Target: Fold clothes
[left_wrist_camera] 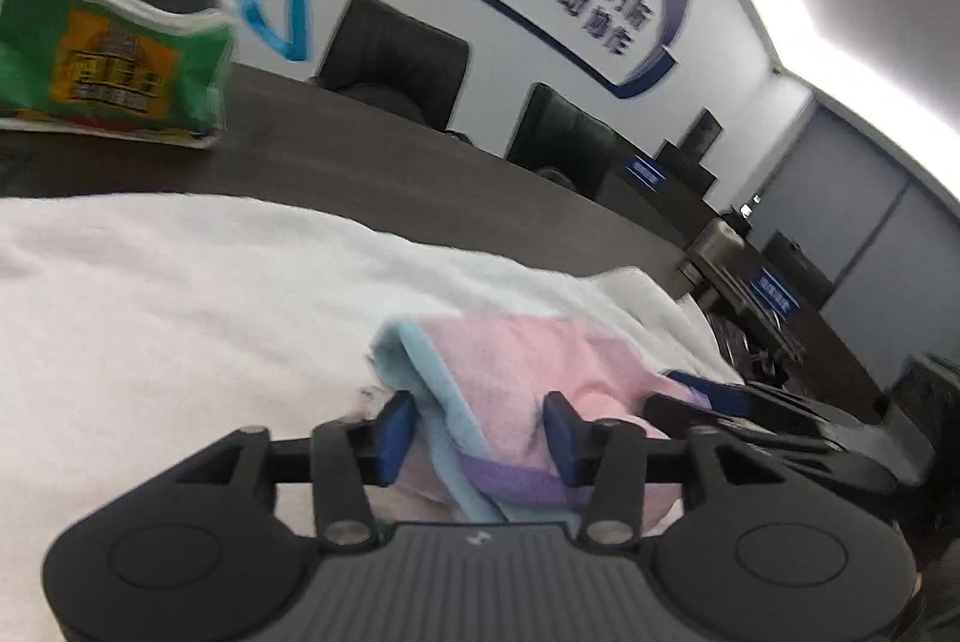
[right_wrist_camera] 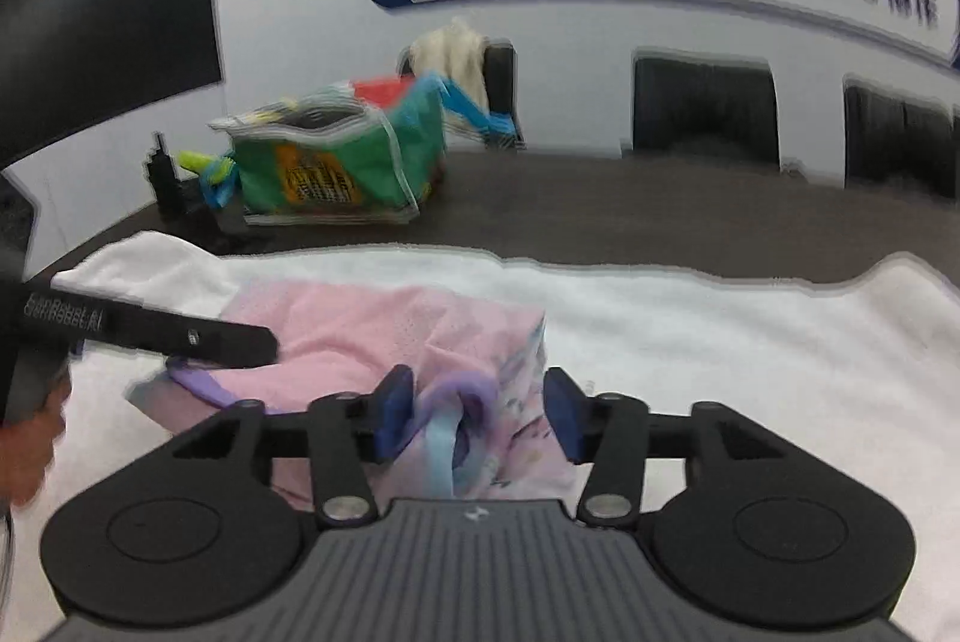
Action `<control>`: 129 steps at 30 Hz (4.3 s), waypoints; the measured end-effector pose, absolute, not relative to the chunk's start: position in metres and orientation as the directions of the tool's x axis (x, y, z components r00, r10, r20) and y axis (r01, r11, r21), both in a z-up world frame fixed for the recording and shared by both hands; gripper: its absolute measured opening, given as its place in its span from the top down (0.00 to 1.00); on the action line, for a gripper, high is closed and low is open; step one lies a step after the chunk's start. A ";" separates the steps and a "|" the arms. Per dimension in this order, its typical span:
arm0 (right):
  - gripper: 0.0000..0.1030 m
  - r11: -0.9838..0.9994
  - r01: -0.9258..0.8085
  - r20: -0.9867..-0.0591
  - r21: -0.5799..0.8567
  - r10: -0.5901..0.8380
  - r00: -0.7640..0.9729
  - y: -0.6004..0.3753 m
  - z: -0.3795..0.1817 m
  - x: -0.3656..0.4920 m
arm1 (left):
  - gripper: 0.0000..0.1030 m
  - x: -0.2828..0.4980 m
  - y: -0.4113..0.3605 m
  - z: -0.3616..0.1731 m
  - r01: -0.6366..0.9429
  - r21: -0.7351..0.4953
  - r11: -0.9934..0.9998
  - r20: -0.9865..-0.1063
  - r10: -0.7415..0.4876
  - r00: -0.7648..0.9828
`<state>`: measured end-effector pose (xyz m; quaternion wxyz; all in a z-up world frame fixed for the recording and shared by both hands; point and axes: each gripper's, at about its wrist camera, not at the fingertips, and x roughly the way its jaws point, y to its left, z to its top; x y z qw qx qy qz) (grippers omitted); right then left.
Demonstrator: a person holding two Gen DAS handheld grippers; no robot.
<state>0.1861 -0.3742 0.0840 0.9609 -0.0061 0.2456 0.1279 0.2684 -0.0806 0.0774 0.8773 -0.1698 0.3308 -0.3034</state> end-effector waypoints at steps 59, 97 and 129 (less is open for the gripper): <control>0.00 0.999 -0.048 -0.637 -0.017 0.026 0.770 -0.178 0.005 -0.001 | 0.07 -0.001 0.024 0.012 0.110 -0.113 0.987 -0.605 -0.156 0.781; 0.00 0.999 -0.046 -0.637 -0.005 0.032 0.770 -0.184 0.002 0.005 | 0.00 0.002 0.011 0.008 0.132 -0.042 0.990 -0.629 -0.129 0.766; 0.00 0.999 -0.044 -0.640 0.008 0.039 0.767 -0.185 0.001 0.005 | 0.00 0.002 0.010 0.008 0.132 -0.037 0.991 -0.631 -0.125 0.766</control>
